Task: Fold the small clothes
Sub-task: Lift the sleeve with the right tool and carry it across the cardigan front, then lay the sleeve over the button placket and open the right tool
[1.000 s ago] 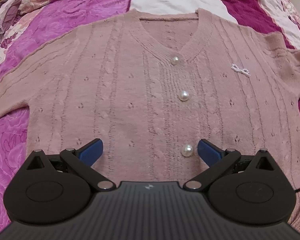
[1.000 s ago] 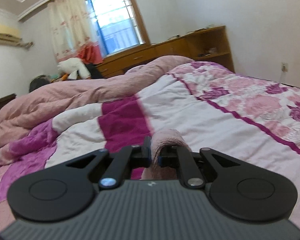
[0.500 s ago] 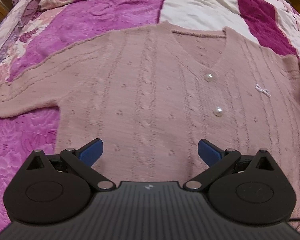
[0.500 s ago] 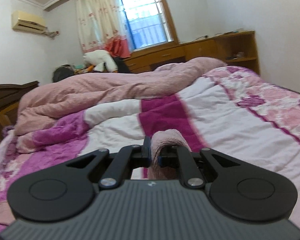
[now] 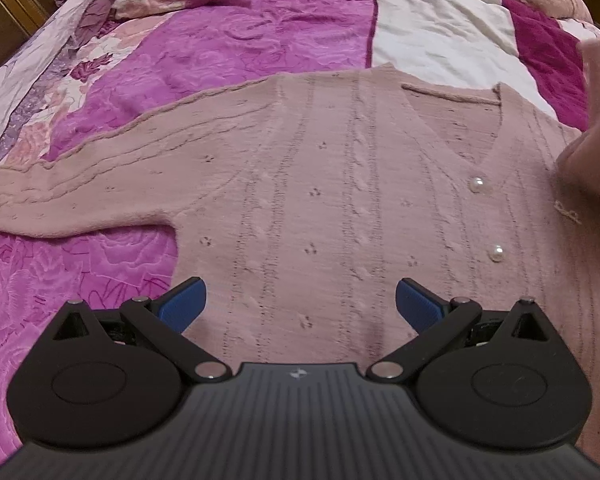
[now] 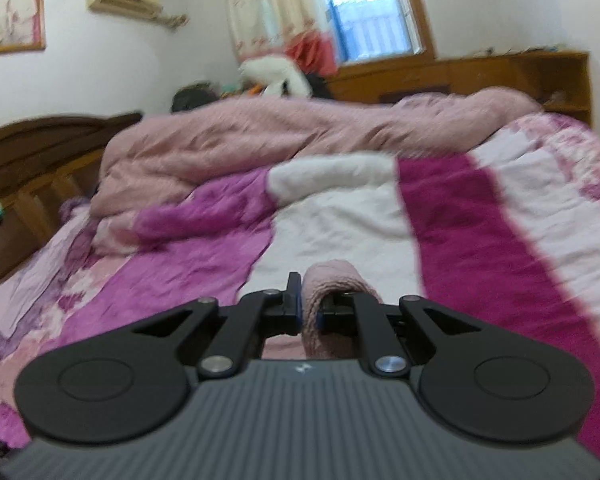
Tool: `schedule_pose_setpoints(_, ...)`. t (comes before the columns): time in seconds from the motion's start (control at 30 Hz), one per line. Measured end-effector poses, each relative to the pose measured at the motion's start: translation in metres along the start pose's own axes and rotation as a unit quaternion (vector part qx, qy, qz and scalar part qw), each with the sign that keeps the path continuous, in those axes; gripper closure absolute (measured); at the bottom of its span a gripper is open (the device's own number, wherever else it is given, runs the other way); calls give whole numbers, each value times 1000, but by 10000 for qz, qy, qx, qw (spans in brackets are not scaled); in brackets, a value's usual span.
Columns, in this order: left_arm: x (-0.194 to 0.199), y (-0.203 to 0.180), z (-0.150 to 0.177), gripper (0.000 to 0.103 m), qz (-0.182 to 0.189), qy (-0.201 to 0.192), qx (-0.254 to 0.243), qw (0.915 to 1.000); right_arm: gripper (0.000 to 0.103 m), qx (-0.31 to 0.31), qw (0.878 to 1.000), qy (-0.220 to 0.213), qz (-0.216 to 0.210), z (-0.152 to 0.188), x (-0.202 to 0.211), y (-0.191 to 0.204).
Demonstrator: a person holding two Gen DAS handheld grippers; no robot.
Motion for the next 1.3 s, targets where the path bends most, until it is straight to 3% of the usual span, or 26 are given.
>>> schedule_pose_setpoints(0.27,-9,18,3,0,-89,10,50,9999,93,97,9925,1160,-361,56,-56,43)
schedule_pose_setpoints(0.6,-15,36,8,0,-214,75,168,9996,88,332,9796,1976,-153,102,-91,67)
schedule_pose_setpoints(0.67,-16,38,9,0,-216,95,190,9995,80,375,9779,2057,-76,105,-93,67)
schedule_pose_setpoints(0.7,-17,38,9,0,-213,103,203,9995,68,377,9777,2067,-58,106,-93,67)
schedule_pose_setpoints(0.77,-17,38,10,0,-200,113,218,9995,54,383,9778,2059,-50,108,-92,68)
schedule_pose_setpoints(1.3,-22,36,12,0,-185,187,199,9995,53,519,9764,2095,-22,111,-91,74)
Point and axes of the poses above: each gripper's, at about its wrist camera, not at the fingertips, and x roughly against the way its jaws point, y to its left, z to its underside, the point moved 2 cm from there along -x, roughly the way its jaws point, and after that the axes turned 6 degrees about -x, right-handed, at the moved point
